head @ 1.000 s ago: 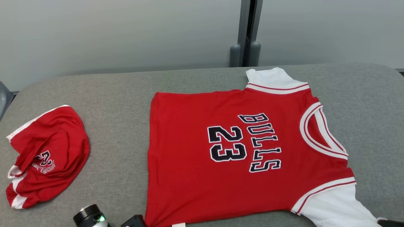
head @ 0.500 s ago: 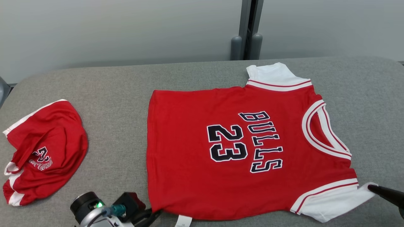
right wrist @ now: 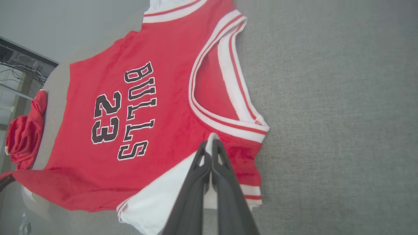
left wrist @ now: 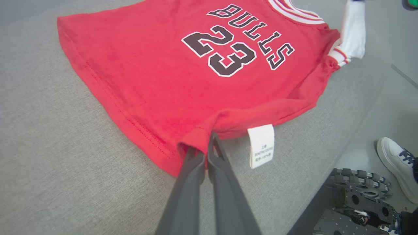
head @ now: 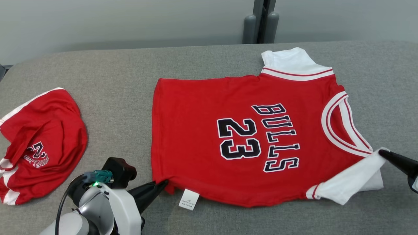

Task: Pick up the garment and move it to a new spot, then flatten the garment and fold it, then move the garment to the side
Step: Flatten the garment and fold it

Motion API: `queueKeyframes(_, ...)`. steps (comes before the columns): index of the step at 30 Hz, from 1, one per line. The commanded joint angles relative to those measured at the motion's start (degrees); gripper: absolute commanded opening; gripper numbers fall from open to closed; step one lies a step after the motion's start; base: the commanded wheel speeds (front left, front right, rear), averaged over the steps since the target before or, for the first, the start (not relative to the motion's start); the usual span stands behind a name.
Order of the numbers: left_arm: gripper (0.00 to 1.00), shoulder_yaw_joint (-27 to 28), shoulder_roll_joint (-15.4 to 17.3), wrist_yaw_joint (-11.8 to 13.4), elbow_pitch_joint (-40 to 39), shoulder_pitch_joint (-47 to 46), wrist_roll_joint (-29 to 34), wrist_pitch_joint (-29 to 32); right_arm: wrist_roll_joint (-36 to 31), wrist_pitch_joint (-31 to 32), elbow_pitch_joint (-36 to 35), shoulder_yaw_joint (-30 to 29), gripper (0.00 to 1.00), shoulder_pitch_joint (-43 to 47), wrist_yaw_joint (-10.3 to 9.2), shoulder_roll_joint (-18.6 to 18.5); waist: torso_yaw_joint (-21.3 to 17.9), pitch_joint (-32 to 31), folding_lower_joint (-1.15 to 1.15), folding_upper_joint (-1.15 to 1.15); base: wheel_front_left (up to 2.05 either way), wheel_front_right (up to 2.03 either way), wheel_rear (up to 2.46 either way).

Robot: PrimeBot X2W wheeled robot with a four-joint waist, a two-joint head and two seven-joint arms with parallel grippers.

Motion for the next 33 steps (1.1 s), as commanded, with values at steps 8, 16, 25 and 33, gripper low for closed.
queueKeyframes(8, 0.0, 2.3, -1.5, 0.91, 2.03, -2.73, -2.6, -0.75, -4.25, -2.99, 3.18, -0.96, 0.0, -4.93, 0.0, 3.0, 0.67, 2.33, 0.0, 0.0, 0.0, 0.0, 0.0)
queueKeyframes(16, 0.0, 2.59, -2.49, 0.9, 5.31, -4.43, -1.8, -1.97, -8.14, -6.98, 5.65, -0.87, 0.0, -9.06, 0.0, 5.25, 0.8, 4.26, 0.0, 0.0, 0.0, 0.0, 0.0)
queueKeyframes(25, 0.0, 0.72, -2.54, 0.0, 9.14, -8.4, 2.2, -2.42, -11.47, -13.08, 7.48, 0.44, 0.0, -13.38, 0.0, 6.54, 0.8, 6.43, 0.0, 0.0, 0.0, 0.0, 0.0)
queueKeyframes(33, 0.0, -0.16, -3.63, -0.29, 12.74, -11.38, 4.09, -3.3, -11.65, -16.21, 8.85, 2.55, 0.0, -15.31, 0.0, 6.18, 0.63, 7.66, 0.0, 0.0, 0.0, 0.0, 0.0)
